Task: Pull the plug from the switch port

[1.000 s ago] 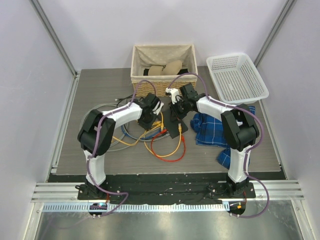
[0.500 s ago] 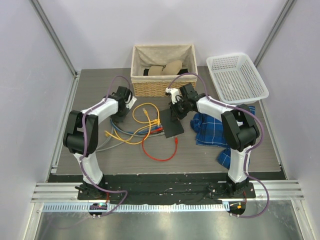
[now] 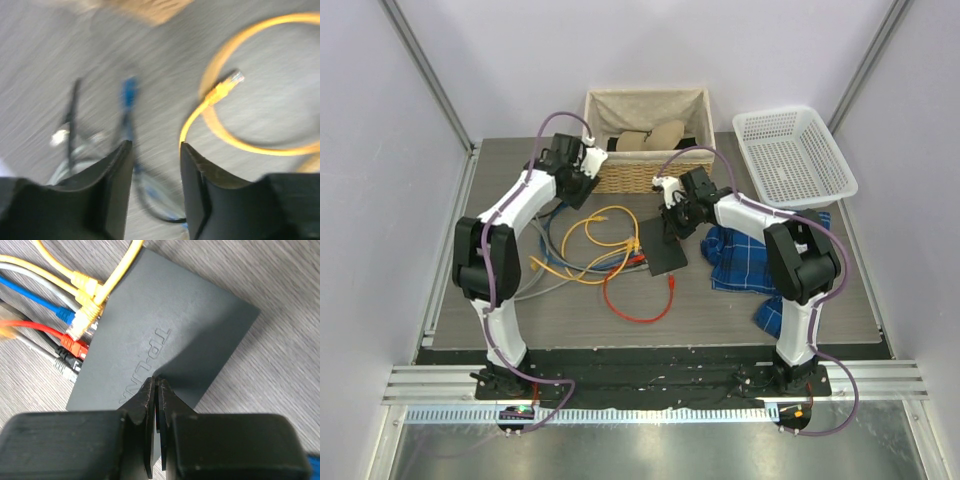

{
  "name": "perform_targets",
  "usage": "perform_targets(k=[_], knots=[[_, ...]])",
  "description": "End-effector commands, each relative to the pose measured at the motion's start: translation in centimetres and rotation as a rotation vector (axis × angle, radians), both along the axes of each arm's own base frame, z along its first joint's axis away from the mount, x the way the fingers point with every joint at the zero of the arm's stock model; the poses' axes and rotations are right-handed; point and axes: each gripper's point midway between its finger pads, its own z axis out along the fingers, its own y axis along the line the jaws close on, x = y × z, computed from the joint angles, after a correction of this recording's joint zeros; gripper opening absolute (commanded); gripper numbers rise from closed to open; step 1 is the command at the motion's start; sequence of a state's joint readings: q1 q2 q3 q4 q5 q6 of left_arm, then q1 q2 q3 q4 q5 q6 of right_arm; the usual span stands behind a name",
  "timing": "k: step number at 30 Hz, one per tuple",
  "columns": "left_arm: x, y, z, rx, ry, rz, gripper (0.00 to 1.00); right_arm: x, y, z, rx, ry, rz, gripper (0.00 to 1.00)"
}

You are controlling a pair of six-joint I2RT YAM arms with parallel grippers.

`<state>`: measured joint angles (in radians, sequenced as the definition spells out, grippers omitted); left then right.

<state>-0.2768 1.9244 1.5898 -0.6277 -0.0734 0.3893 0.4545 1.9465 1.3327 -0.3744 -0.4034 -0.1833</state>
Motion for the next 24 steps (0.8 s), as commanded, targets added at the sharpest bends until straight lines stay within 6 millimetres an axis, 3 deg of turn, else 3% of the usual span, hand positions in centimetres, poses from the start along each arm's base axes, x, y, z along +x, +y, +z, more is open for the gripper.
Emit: perform_targets(k=[1,3,10,12,17,24], knots=[[-4.3,-7.0,1.9,-0.327,0.124,-0.188,0.51,-2.2,-3.3,-2.5,-0.142,0.067,-0.027,0.08],[-5.5,-8.6,1.2,-0.346,0.154,-0.212,0.57,-2.4,-3.5,-2.6,-0.146,0.069,-0.027,0.08],[-6.9,-12.2,-2.5,-0.382,0.292,-0.223,0.53,-2.8,-3.7,-2.7,-0.148,0.077,-0.032,0.08],[-7.2,-13.7,-2.0,-0.449,0.336,-0.267,0.52,-2.7,-3.6,-2.6,-0.148,0.073,-0.030,0.09],[-7.7,-14.7,-4.2,-0.486,0.470,-0.237,0.49,-2.8,-3.7,-2.6,-0.148,0.070,-0.029,0.09],[-7.0,-14.9,-5.3,-0.492,0.452,-0.206,0.50,-3.2,-3.9,-2.6,-0.150,0.075,-0.030,0.09]])
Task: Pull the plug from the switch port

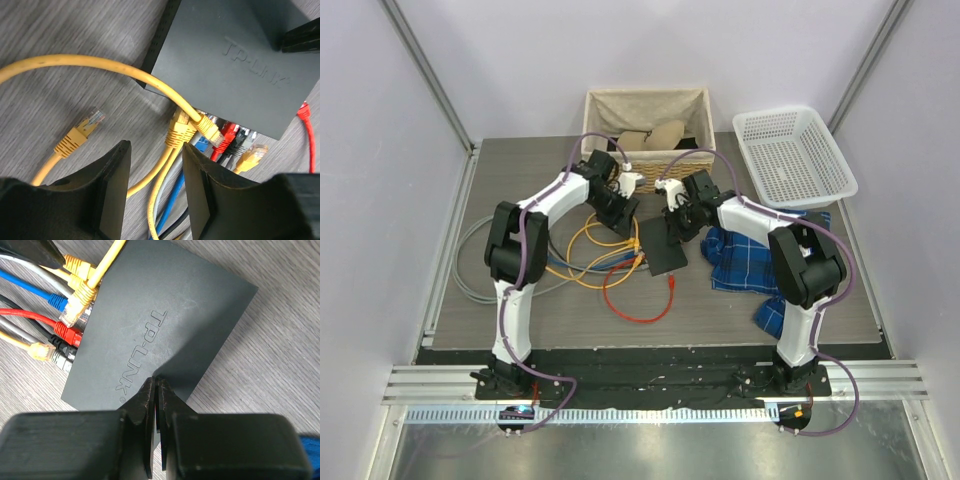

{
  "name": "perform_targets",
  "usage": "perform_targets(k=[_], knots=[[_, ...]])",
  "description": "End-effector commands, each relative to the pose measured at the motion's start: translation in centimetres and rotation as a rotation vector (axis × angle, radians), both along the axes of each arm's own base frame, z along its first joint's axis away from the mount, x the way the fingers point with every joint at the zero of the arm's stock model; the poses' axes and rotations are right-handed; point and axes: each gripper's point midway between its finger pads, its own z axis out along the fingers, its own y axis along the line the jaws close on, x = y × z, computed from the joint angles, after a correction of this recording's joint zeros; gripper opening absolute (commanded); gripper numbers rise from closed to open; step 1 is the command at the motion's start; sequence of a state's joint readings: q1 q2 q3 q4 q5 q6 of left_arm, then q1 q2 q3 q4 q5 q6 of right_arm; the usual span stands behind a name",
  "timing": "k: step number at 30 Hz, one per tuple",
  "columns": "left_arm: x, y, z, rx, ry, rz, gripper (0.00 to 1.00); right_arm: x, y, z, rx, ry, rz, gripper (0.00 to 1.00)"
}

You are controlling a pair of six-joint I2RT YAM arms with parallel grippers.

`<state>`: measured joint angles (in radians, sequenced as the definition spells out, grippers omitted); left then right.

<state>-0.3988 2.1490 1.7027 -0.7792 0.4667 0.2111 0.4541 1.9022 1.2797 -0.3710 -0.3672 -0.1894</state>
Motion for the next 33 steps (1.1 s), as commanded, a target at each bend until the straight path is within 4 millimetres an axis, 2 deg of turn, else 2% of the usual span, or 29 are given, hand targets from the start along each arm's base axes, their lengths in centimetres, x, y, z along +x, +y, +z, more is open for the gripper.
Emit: perform_targets(k=[1,9,13,18,21,27,33], knots=[[0.1,-1.0,0.9,-0.064,0.018,0.014,0.50,-2.5,-2.8,-2.6,-0.119,0.089,-0.017,0.09],[-1.1,-1.9,-1.2,-0.110,0.167,0.054,0.46,-2.8,-3.1,-2.8,-0.126,0.095,-0.020,0.09],[-1.0,-1.7,-2.7,-0.120,0.227,0.106,0.47,-2.9,-3.1,-2.9,-0.127,0.097,-0.020,0.09],[-0.6,-1.5,-2.9,-0.194,0.308,0.172,0.47,-3.0,-3.2,-3.0,-0.130,0.100,-0.019,0.09],[-0.5,-1.1,-3.9,-0.198,0.356,0.229,0.47,-3.2,-3.3,-3.0,-0.133,0.101,-0.017,0.10],[-0.4,-1.2,-4.9,-0.183,0.357,0.294,0.43,-3.3,-3.4,-3.2,-0.137,0.105,-0.021,0.10],[-0.7,-1.8,-6.0,-0.188,0.406,0.328,0.35,-3.3,-3.4,-3.4,-0.143,0.115,-0.019,0.10]])
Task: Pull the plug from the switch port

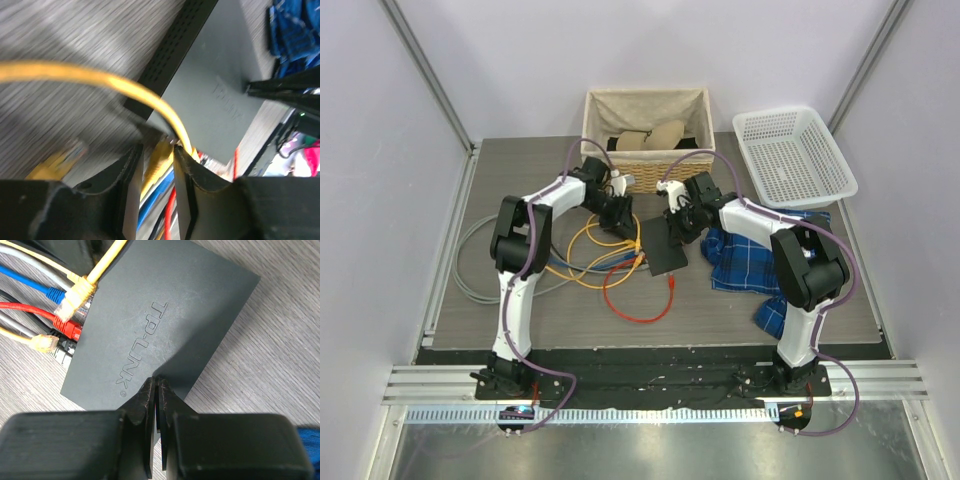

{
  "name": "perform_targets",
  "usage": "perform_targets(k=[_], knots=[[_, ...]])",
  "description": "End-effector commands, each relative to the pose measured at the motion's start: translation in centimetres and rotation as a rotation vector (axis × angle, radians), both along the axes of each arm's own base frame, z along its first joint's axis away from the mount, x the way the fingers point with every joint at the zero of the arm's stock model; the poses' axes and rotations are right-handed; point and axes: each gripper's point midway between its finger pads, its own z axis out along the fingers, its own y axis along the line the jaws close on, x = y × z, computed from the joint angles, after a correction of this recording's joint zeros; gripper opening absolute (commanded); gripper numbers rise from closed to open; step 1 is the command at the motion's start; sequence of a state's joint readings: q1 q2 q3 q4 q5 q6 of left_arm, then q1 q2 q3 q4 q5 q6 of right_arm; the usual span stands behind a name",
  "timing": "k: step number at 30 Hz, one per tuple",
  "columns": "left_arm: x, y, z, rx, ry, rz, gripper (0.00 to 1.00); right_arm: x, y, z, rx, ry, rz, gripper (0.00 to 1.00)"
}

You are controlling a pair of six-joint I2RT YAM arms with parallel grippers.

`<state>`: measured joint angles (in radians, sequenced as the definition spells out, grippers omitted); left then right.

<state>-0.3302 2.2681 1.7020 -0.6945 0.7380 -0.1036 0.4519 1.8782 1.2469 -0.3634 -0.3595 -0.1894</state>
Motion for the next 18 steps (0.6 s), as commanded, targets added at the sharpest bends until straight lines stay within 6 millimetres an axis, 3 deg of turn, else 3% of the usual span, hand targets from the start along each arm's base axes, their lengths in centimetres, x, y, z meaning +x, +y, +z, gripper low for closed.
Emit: perform_targets(k=[1,5,12,18], knots=[[-0.5,0.1,-4.4,0.055,0.116,0.086,0.34,-2.8,-2.7,-3.2,-0.135,0.115,-0.010,0.10],[-0.2,1.4,-5.8,0.153,0.104,0.171,0.33,-2.6,-2.4,-3.3,-0.136,0.113,-0.006,0.10],[-1.1,0.2,-5.6,0.061,0.168,0.151,0.34,-2.6,-2.1,-3.5,-0.140,0.119,0.002,0.10],[-0.9,0.3,-5.8,0.097,0.155,0.155,0.31,-2.5,-1.8,-3.6,-0.142,0.120,0.009,0.10]])
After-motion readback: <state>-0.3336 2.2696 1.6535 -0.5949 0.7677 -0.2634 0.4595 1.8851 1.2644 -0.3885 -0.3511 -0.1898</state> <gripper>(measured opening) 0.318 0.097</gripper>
